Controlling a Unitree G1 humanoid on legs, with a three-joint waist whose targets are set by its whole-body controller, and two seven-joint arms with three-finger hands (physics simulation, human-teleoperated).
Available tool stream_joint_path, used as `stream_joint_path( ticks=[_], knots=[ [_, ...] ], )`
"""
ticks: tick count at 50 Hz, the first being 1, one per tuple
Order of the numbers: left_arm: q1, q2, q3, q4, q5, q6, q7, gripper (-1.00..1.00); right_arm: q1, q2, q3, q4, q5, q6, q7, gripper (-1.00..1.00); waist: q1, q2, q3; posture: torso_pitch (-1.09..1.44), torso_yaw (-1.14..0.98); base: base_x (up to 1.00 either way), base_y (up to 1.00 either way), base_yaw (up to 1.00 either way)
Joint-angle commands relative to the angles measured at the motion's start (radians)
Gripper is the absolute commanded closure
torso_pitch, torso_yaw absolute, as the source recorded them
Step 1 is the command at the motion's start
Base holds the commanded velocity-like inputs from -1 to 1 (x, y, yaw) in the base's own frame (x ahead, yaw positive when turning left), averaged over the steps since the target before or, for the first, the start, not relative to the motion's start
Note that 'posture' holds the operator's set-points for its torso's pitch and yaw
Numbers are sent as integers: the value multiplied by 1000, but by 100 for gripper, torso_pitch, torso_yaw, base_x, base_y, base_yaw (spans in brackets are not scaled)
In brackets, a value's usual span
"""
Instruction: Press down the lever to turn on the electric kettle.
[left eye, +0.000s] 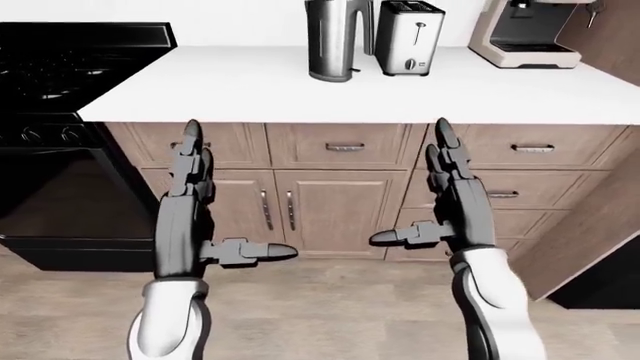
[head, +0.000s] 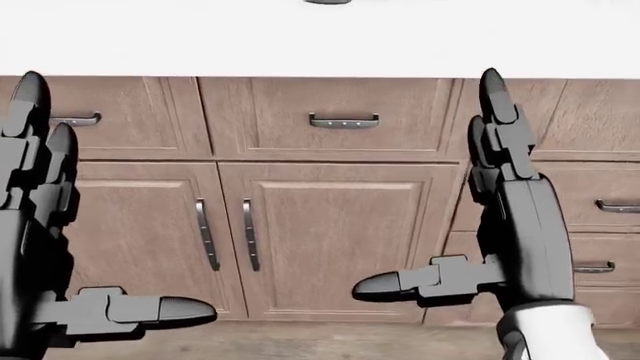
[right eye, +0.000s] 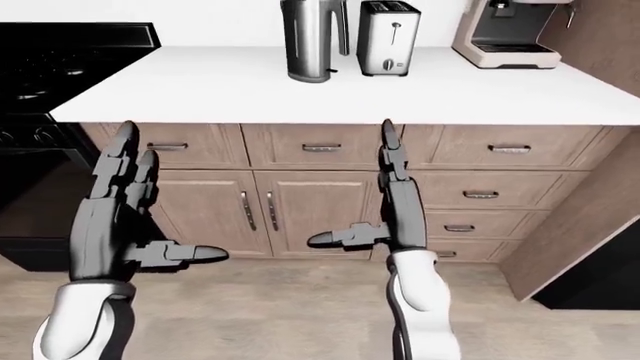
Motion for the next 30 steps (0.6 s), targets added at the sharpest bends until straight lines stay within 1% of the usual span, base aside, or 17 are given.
stream_joint_path(
  ticks=[1,2,3,4,5,6,8,12,14,15,16,17,18,22,26,29,30],
  knots=[
    [-15,-1,-6,-24,-2,-24,0,-100,-15,-4,-5,-22,-3,-24,-6,-100,-2,-7,-11,0,0,20,0,0],
    [-16,-1,-5,-23,-2,-24,0,-100,-14,-3,-4,-25,-4,-22,-6,-100,-2,-34,-18,0,0,20,0,0],
    [-17,0,-5,-25,-2,-21,-1,-100,-14,-4,-4,-25,-4,-21,-6,-100,-5,-72,-32,0,0,20,0,0],
    [-21,0,-5,-30,-1,-13,-1,-100,-14,-4,-6,-26,-3,-21,-5,-100,-18,-22,-17,0,0,20,0,0],
    [-24,1,-7,-32,0,-9,-1,-100,-13,-4,-7,-27,-3,-21,-5,-100,-10,-40,-14,0,0,20,0,0],
    [-23,0,-8,-31,1,-11,-1,-100,-14,-4,-7,-27,-3,-21,-5,-100,-17,-39,-14,0,0,21,0,0],
    [-27,1,-7,-30,1,-8,-1,-100,-16,-5,-8,-20,-1,-24,-4,-100,-18,-27,-17,0,0,20,0,0],
    [-33,2,-4,-27,0,-5,-2,-100,-15,-4,-8,-12,-1,-27,-6,-100,-22,16,0,0,0,20,0,0],
    [-34,3,-4,-28,1,-4,-2,-100,-15,-5,-11,-13,1,-26,-5,-100,-26,52,-9,0,0,17,0,0],
    [-38,4,-4,-30,2,1,-3,-100,-15,-5,-12,-16,1,-24,-5,-100,-28,82,-18,0,0,16,0,0],
    [-41,4,-3,-31,2,5,-3,-100,-15,-5,-11,-19,0,-21,-6,-100,-25,121,-34,0,0,16,0,0],
    [-43,5,-2,-32,2,7,-3,-100,-16,-5,-11,-20,1,-21,-6,-100,-13,67,-19,0,0,16,0,0],
    [-43,4,-3,-32,2,7,-3,-100,-16,-6,-10,-18,1,-22,-6,-100,-17,88,-17,0,0,16,0,0],
    [-48,6,0,-33,2,12,-4,-100,-16,-6,-10,-17,1,-21,-5,-100,-6,59,-23,0,0,17,0,0],
    [-45,5,-5,-31,5,9,-3,-100,-19,-6,-9,-23,1,-15,-5,-100,-2,9,-13,0,0,16,0,0],
    [-39,3,-8,-21,6,-4,-2,-100,-18,-6,-9,-27,0,-13,-6,-100,-4,-64,-25,0,0,16,0,0],
    [-38,3,-8,-20,6,-5,-3,-100,-17,-5,-8,-28,-1,-13,-6,-100,-15,-23,-22,0,0,16,0,0]
  ],
)
